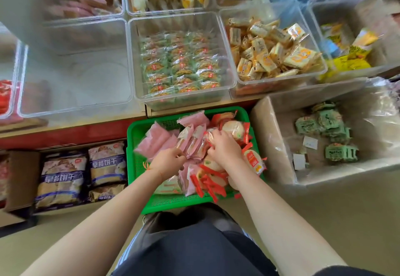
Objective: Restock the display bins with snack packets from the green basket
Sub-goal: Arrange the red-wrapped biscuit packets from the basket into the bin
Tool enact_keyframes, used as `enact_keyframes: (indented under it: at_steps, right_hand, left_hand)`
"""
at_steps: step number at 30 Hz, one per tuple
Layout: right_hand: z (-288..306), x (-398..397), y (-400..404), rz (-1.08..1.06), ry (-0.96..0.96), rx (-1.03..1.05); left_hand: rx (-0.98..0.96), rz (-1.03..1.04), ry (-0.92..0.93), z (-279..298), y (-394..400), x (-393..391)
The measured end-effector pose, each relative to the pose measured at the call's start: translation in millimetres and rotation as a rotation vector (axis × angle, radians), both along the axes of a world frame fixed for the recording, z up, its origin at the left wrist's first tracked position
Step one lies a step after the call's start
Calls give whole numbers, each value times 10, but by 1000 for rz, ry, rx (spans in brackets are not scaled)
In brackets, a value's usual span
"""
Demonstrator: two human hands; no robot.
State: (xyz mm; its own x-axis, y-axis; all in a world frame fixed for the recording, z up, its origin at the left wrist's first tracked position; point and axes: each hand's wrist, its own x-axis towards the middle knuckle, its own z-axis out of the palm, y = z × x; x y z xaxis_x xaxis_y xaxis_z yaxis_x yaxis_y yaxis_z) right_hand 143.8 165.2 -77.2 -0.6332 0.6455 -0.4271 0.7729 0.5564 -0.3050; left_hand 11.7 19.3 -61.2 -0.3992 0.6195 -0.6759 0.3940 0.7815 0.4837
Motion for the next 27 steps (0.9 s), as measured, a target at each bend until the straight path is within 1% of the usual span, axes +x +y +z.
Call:
enact_keyframes:
  at_steps: [4,9,13,16,20,23,25,27]
  right_hand:
    - [62,-4,99,-118,141,-79]
    - [172,24,250,-309,284,-230]
    - [298,49,291,-393,390,-287]
    - [429,23,248,-534,531,-471]
    - [485,-142,85,-675,696,-863]
    - [469,-356,-118,-734,748,-1049]
    - [498,-487,-268,-839,817,-1167]
    - [539,-605,-396,-936,873,-1236]
  left_hand:
    - [43,88,-53,78,54,26]
    - [97,226,-146,180,104,8]
    - [139,397,-280,261,149,-11]
    - [194,537,-363,346,182,-48]
    - [323,710,-590,481,146,-100]
    - [420,816,-601,558,20,-266]
    - [425,844,-593,585,-157,-468]
    - [416,866,-599,588,-413,-711]
